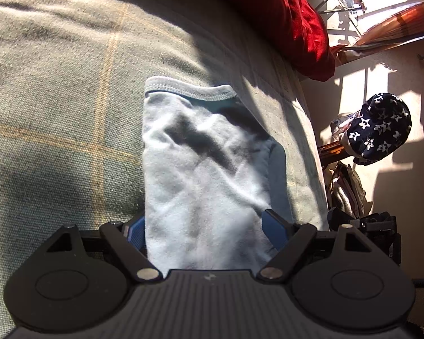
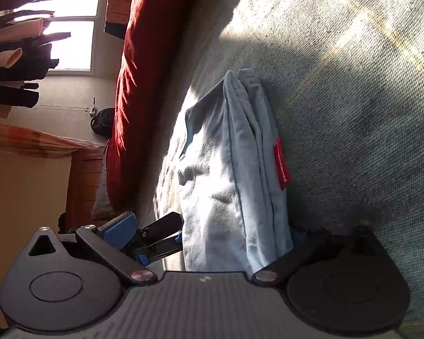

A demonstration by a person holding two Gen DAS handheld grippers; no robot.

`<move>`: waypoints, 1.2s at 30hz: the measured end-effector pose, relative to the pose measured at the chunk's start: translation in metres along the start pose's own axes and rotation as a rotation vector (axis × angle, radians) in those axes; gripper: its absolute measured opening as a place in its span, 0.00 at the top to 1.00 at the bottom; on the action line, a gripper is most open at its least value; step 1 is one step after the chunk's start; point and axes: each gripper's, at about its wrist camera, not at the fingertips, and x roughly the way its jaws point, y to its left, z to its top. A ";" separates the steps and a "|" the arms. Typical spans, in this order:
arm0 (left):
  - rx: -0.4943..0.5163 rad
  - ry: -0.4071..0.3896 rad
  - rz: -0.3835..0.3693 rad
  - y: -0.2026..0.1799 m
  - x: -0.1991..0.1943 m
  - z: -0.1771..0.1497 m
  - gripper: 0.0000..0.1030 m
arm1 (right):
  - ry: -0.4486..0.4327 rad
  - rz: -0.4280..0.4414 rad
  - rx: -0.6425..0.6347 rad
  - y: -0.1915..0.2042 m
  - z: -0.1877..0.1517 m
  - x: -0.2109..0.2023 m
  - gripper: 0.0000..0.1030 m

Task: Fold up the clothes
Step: 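Bring both open grippers to the edge of the folded light-blue shirt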

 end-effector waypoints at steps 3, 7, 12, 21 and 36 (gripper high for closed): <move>-0.003 0.000 0.000 0.000 0.000 0.000 0.21 | -0.015 0.006 0.020 -0.002 0.000 -0.001 0.00; -0.007 0.003 0.001 -0.001 0.000 0.001 0.21 | -0.021 0.006 0.033 -0.003 0.001 -0.001 0.00; -0.001 0.002 0.003 -0.003 0.001 0.000 0.20 | -0.018 0.011 0.023 -0.004 0.001 0.000 0.00; 0.005 0.004 0.003 -0.002 0.001 0.001 0.20 | -0.024 -0.006 -0.036 0.003 -0.004 0.002 0.00; 0.006 0.006 0.002 -0.003 0.001 0.001 0.18 | -0.039 0.036 -0.012 -0.003 -0.003 0.000 0.00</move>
